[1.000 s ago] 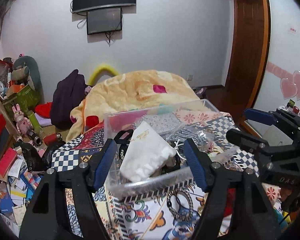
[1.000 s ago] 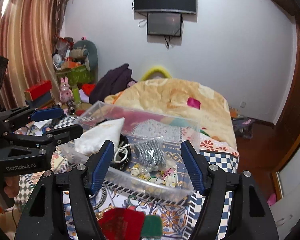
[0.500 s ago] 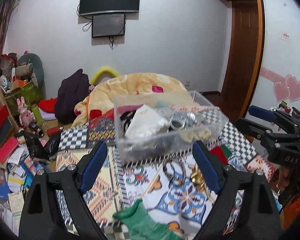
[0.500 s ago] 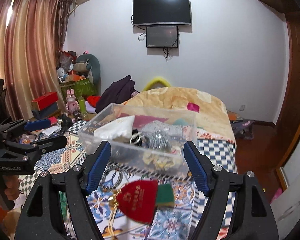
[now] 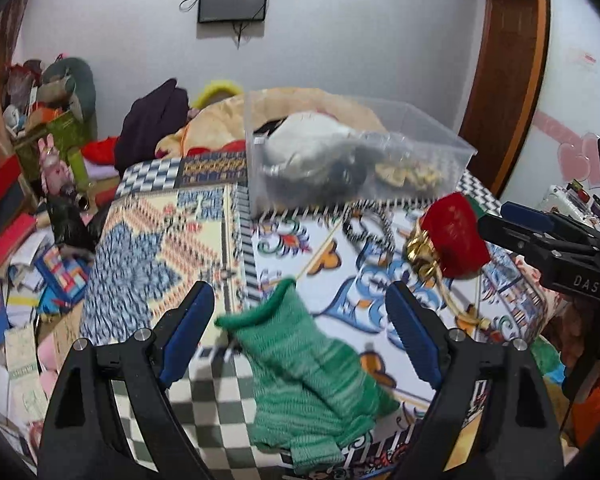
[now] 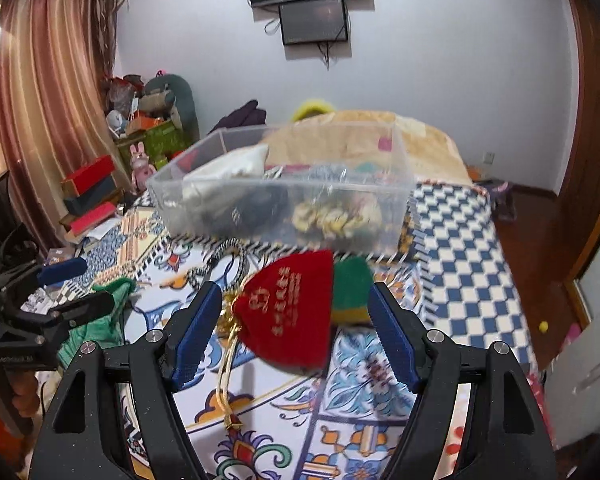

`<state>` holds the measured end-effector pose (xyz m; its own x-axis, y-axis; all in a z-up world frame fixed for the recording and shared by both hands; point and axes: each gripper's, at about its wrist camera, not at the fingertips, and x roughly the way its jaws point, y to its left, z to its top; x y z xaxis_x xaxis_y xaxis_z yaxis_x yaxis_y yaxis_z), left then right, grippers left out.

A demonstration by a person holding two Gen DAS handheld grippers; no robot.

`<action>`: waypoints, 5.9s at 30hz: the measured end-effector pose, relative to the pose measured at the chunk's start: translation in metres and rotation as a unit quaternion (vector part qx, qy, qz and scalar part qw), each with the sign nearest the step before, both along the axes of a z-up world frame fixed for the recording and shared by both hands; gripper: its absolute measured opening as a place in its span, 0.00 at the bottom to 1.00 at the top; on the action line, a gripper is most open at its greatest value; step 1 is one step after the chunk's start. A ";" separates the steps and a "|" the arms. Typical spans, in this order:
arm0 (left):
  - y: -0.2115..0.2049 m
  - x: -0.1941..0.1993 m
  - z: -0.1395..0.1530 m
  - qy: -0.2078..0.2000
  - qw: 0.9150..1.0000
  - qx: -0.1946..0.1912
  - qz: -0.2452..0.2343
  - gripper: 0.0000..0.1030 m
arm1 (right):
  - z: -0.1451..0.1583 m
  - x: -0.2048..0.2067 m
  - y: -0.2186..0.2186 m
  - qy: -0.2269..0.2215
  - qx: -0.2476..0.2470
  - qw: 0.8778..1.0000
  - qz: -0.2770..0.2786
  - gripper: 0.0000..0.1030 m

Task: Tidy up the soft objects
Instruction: 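Grasp the red pouch with the right tool while the left tool grasps the green knit sock, then lower the red pouch and green sock into the clear box and open both tools, then grasp the green-yellow sponge with the right tool while the left tool grasps the black-white beaded cord, then lower the sponge and beaded cord into the clear box and open both tools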

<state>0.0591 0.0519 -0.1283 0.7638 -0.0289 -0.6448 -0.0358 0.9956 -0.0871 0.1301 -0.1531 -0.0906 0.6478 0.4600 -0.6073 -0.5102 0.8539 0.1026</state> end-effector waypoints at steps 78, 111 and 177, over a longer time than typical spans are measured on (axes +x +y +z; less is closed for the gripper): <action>-0.010 0.168 0.063 -0.055 0.998 -0.016 0.017 0.31 | 0.053 0.080 0.030 -0.066 0.013 0.997 0.027 0.15; -0.005 0.115 0.078 -0.078 0.997 -0.017 0.009 0.79 | 0.060 0.058 0.013 -0.068 -0.017 0.997 0.018 0.63; -0.027 0.055 0.055 -0.038 0.997 0.000 -0.064 0.10 | 0.042 0.027 -0.008 -0.054 0.013 0.998 0.009 0.55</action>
<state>0.1144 0.0251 -0.0731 0.8009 -0.1287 -0.5847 0.0982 0.9916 -0.0837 0.1566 -0.1608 -0.0483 0.7011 0.4866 -0.5213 -0.5341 0.8427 0.0684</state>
